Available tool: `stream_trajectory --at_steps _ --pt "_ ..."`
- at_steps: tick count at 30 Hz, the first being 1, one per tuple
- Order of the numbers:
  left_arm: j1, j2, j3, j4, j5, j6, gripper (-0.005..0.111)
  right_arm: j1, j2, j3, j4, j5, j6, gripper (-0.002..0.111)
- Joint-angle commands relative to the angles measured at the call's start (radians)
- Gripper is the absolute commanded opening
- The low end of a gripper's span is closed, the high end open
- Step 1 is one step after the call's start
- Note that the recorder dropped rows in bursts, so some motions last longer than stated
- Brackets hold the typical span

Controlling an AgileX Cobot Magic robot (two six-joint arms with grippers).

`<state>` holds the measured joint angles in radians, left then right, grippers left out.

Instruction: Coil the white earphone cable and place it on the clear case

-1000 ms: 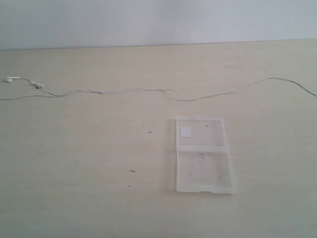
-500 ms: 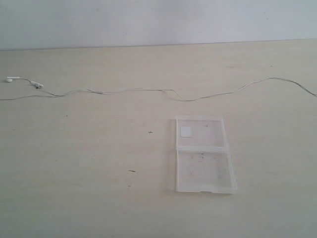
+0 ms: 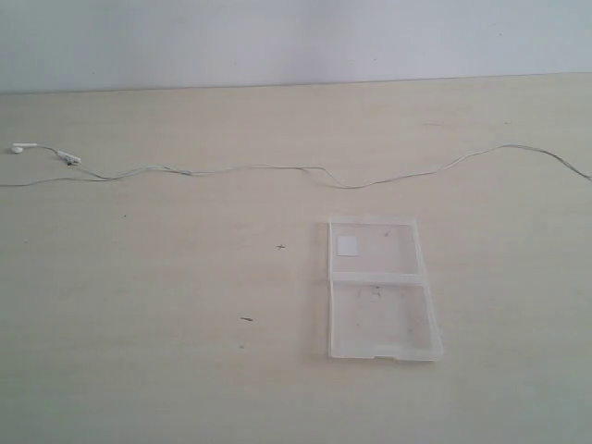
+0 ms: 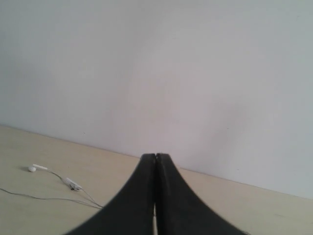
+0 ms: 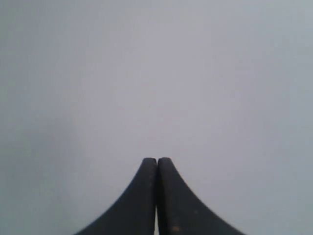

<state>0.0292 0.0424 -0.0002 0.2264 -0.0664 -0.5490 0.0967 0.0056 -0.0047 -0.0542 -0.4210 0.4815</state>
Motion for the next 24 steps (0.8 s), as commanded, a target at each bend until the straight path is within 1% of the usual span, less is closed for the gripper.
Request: stream_trajectory --at_steps 1,4,5,8,10,11,14,15,16,17,18,19,20,21,24 --pt "0.003 -0.042 0.000 -0.001 0.044 -0.012 0.000 -0.005 -0.006 0.005 0.037 -0.052 0.111 0.000" --pt "0.001 -0.042 0.000 -0.004 0.066 -0.041 0.000 -0.005 -0.006 0.005 0.042 -0.052 0.111 0.000" --pt "0.001 -0.042 0.000 -0.004 0.083 -0.080 0.000 -0.005 -0.006 0.005 0.042 -0.045 0.113 0.000" --pt "-0.005 -0.042 0.000 -0.004 0.082 -0.122 0.000 -0.005 0.004 0.005 0.031 -0.045 0.102 0.000" --pt "-0.007 -0.042 0.000 -0.004 0.082 -0.129 0.000 -0.005 0.088 -0.052 0.031 -0.051 0.043 0.000" --pt "-0.007 -0.042 0.000 -0.004 0.082 -0.129 0.000 -0.005 0.172 -0.116 0.031 -0.059 0.007 0.000" --pt "-0.007 -0.042 0.000 -0.002 0.087 -0.128 0.000 -0.005 0.356 -0.230 0.029 -0.077 -0.016 0.000" --pt "-0.007 -0.042 0.000 -0.002 0.087 -0.128 0.000 -0.005 0.490 -0.318 -0.039 -0.077 -0.016 0.000" --pt "-0.007 -0.042 0.000 -0.002 0.087 -0.128 0.000 -0.005 0.543 -0.364 -0.089 -0.072 -0.016 0.000" --pt "-0.007 -0.042 0.000 -0.002 0.087 -0.128 0.000 -0.005 0.664 -0.460 -0.215 -0.033 0.040 0.000" --pt "-0.007 -0.042 0.000 -0.002 0.087 -0.128 0.000 -0.005 0.708 -0.500 -0.257 -0.016 0.070 0.000" --pt "-0.007 -0.042 0.000 -0.002 0.087 -0.128 0.000 -0.005 0.814 -0.604 -0.324 0.027 0.108 0.000" --pt "-0.007 -0.042 0.000 -0.002 0.087 -0.128 0.000 -0.005 0.863 -0.646 -0.338 0.057 0.108 0.000" --pt "-0.007 -0.042 0.000 -0.002 0.087 -0.126 0.000 -0.005 0.943 -0.747 -0.388 0.131 0.108 0.000" --pt "-0.007 -0.042 0.000 -0.002 0.087 -0.126 0.000 -0.005 1.034 -0.863 -0.458 0.168 0.108 0.000"
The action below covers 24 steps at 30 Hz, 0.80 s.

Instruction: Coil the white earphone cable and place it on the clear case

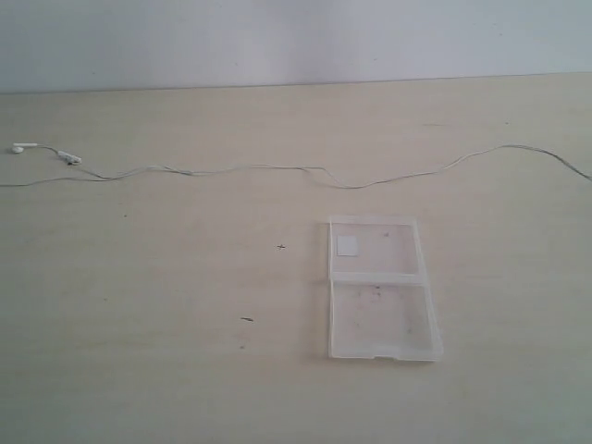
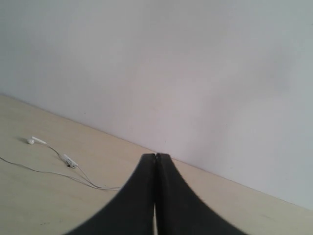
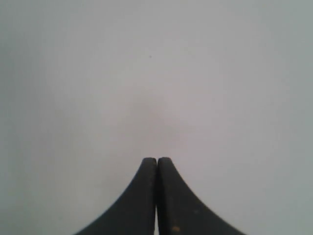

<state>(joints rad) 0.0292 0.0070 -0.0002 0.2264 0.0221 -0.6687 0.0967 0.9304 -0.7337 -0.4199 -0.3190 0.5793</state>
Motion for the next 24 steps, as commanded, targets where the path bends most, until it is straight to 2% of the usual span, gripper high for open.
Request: stream_trajectory --at_steps 1,8,11,14,17,21,23,24 --pt "-0.007 -0.007 0.000 -0.002 -0.001 -0.006 0.000 -0.005 0.133 -0.161 -0.105 0.070 0.007 0.000" --pt "-0.007 -0.007 0.000 -0.002 -0.001 -0.006 0.000 -0.005 0.326 -0.386 -0.250 0.183 0.007 0.000" --pt "-0.007 -0.007 0.000 -0.002 -0.001 0.002 0.000 -0.005 0.397 -0.488 -0.318 0.329 0.006 0.000" --pt "-0.007 -0.007 0.000 -0.002 -0.001 0.008 0.000 -0.001 0.462 -0.590 -0.337 0.544 -0.097 0.000" --pt "-0.007 -0.007 0.000 -0.002 -0.001 0.008 0.000 0.009 0.528 -0.676 -0.308 0.771 -0.253 0.000" --pt "-0.007 -0.007 0.000 -0.002 0.001 0.008 0.000 0.009 0.630 -0.823 -0.159 0.994 -0.552 0.000" --pt "-0.007 -0.007 0.000 -0.002 0.001 0.008 0.000 0.009 0.704 -0.906 -0.028 1.107 -0.854 0.000" --pt "-0.007 -0.007 0.000 -0.002 0.001 0.008 0.000 0.009 0.747 -0.940 0.093 1.178 -1.101 0.000"
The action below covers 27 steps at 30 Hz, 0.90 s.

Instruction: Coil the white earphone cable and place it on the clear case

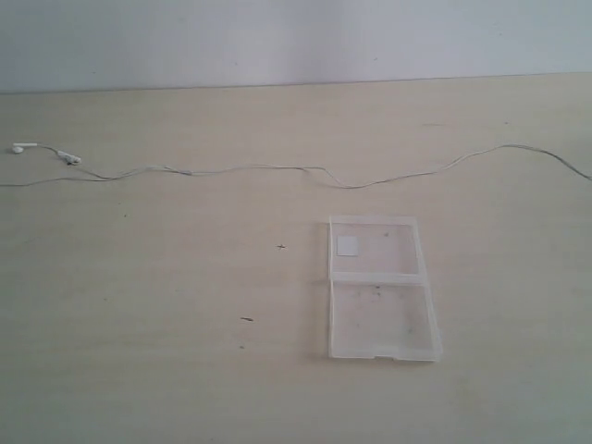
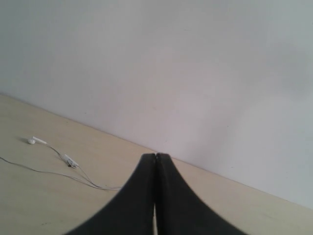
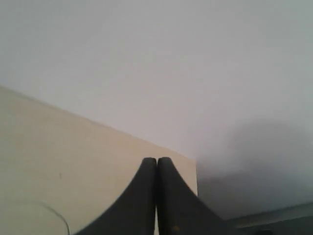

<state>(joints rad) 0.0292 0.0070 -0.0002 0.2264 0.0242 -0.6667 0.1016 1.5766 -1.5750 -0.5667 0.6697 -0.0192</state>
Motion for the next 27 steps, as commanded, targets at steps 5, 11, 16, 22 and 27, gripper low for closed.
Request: stream_trajectory --at_steps 5,11,16,22,27 --pt "-0.007 -0.007 0.000 -0.002 -0.001 0.005 0.000 0.004 0.211 -0.119 0.858 0.263 -1.136 0.000" --pt "-0.007 -0.007 0.000 -0.002 -0.001 0.007 0.000 0.142 0.473 -0.284 0.770 0.429 -1.059 0.000" --pt "-0.007 -0.007 0.000 -0.002 -0.001 0.007 0.000 0.253 0.663 -0.509 0.678 0.551 -0.851 0.000" --pt "-0.007 -0.007 0.000 -0.002 -0.001 0.007 0.000 0.306 0.722 -0.538 0.646 0.551 -0.762 0.000" --pt "-0.007 -0.007 0.000 -0.002 -0.001 0.007 0.000 0.304 0.724 -0.536 0.696 0.534 -0.653 0.000"
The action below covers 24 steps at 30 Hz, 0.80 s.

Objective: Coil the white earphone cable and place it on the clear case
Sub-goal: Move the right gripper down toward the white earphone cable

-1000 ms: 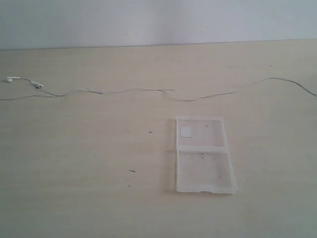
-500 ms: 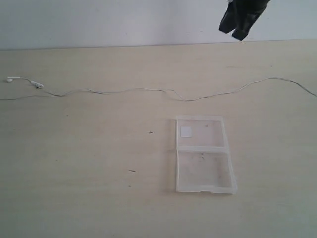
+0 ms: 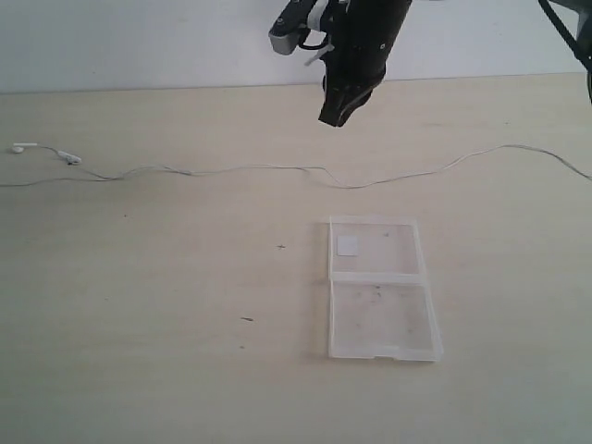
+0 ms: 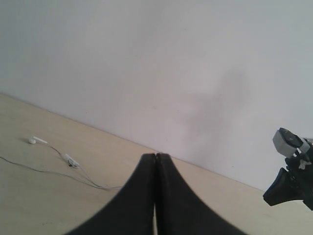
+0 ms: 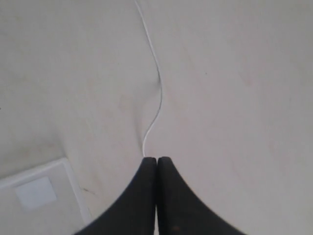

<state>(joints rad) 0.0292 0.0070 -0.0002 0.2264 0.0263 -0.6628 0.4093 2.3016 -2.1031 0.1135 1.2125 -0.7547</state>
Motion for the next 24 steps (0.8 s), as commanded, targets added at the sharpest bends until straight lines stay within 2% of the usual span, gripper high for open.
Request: stream_trajectory --at_steps 1,6,11,18,21,24 --pt "-0.007 -0.007 0.000 -0.002 -0.003 0.003 0.000 -0.004 0.004 -0.008 0.005 -0.002 0.088 0.000" --pt "-0.007 -0.007 0.000 -0.002 -0.003 0.003 0.000 -0.004 0.028 -0.008 -0.065 0.009 0.080 0.000" --pt "-0.007 -0.007 0.000 -0.002 -0.003 0.003 0.000 -0.002 0.052 -0.008 -0.067 -0.084 0.068 0.000" --pt "-0.007 -0.007 0.000 -0.002 -0.003 0.003 0.000 0.000 0.052 -0.008 -0.081 -0.065 0.107 0.000" --pt "-0.007 -0.007 0.000 -0.002 -0.003 0.003 0.000 0.004 0.052 -0.008 -0.095 0.009 0.104 0.005" --pt "-0.007 -0.007 0.000 -0.002 -0.003 0.003 0.000 0.010 0.052 -0.008 -0.126 0.009 0.103 0.012"
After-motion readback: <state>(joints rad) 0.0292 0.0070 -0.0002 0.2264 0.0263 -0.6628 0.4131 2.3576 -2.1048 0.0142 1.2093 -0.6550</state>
